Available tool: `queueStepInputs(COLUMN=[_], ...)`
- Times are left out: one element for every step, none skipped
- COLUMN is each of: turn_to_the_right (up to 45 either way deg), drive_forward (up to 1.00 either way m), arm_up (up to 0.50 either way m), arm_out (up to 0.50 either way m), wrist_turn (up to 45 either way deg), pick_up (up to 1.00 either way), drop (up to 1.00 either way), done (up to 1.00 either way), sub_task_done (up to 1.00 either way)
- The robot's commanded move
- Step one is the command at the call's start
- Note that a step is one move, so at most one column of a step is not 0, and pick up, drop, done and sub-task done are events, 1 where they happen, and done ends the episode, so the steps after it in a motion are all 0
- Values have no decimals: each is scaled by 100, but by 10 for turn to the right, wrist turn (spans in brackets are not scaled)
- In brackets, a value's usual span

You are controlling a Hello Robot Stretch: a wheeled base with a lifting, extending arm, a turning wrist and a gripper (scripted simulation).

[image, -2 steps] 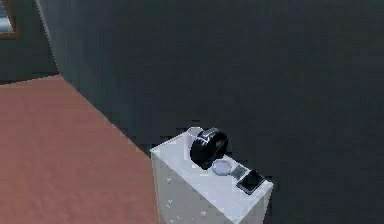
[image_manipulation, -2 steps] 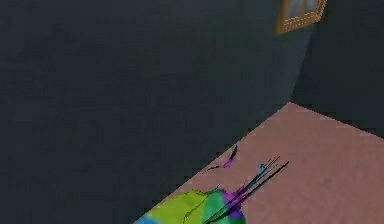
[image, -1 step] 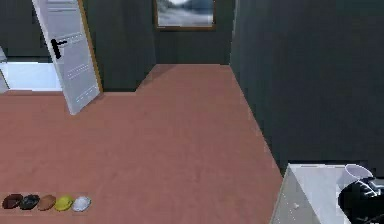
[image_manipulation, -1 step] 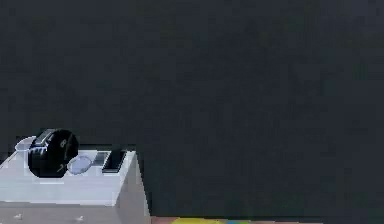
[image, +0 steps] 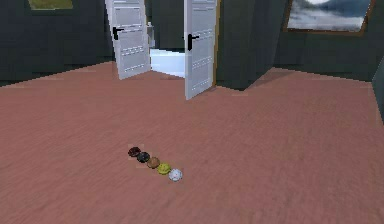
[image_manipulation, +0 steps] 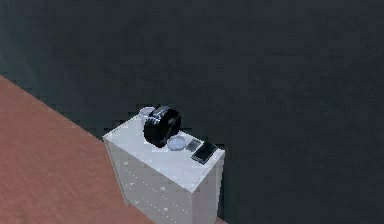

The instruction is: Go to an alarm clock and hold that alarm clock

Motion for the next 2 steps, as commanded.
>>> queueStepInputs(turn_to_the_right=[0,0], drive_forward=[0,0], arm_up=[50,32], arm_out=[0,0], wrist_turn=[0,0], pick_up=[0,0], drop=[0,0], done=[0,0], sub_task_done=[0,0])
